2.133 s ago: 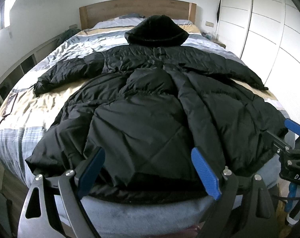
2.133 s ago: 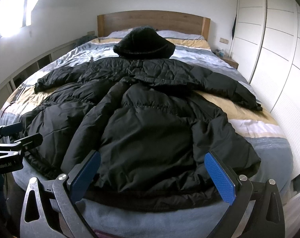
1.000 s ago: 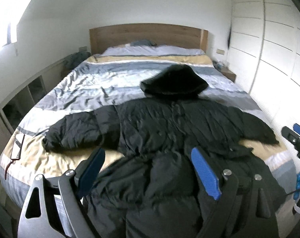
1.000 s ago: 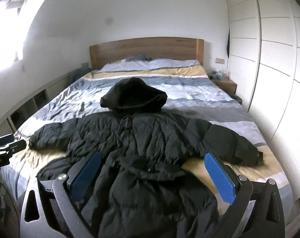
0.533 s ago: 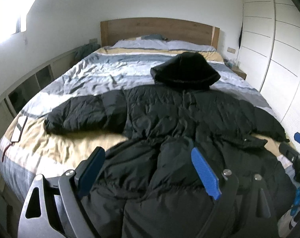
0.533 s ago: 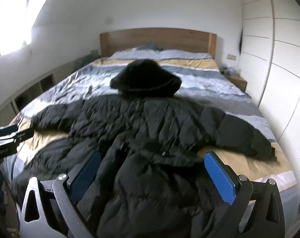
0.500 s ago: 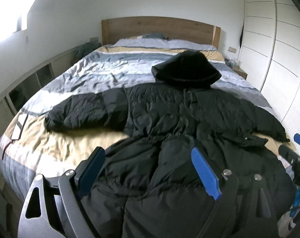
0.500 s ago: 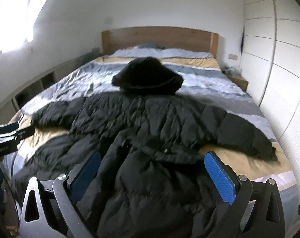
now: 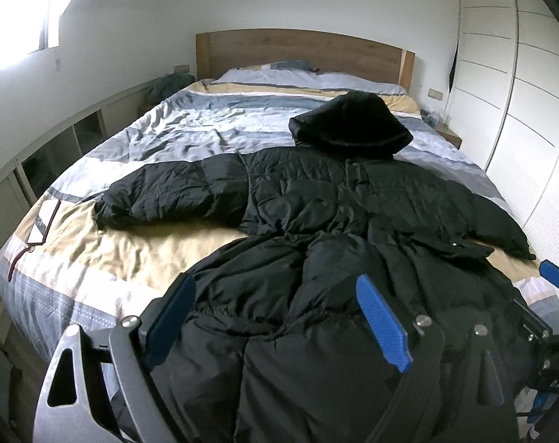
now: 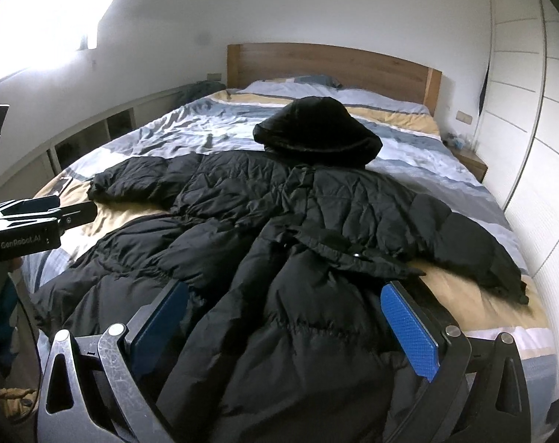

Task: Fold large clothes
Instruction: 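Move the right gripper to the jacket hem and grasp it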

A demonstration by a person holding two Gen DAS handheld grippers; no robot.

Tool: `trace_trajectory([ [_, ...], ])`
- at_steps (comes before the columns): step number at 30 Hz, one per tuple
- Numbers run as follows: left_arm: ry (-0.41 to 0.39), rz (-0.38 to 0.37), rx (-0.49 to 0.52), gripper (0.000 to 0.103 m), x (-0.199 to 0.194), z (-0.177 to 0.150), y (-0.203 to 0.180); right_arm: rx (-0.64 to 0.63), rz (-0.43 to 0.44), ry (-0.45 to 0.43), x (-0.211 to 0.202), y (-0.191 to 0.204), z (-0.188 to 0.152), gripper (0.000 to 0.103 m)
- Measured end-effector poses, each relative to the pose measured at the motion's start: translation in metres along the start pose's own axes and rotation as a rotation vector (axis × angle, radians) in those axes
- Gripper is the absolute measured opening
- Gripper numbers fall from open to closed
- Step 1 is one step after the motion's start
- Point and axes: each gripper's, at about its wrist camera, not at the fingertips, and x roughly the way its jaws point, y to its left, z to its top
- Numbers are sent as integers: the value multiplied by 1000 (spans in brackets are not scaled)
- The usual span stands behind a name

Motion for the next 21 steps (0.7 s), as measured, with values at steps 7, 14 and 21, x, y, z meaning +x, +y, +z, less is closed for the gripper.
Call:
trace_trajectory([
  [7, -19, 6, 0, 89, -14, 1, 2, 29, -17, -21, -13, -9, 3, 103],
  [14, -34, 38, -5, 89, -17, 6, 8, 93, -10, -39, -10, -27, 16, 103],
  [21, -58, 69, -2, 89, -5, 36, 10, 232, -54, -60, 11, -69, 43, 103],
])
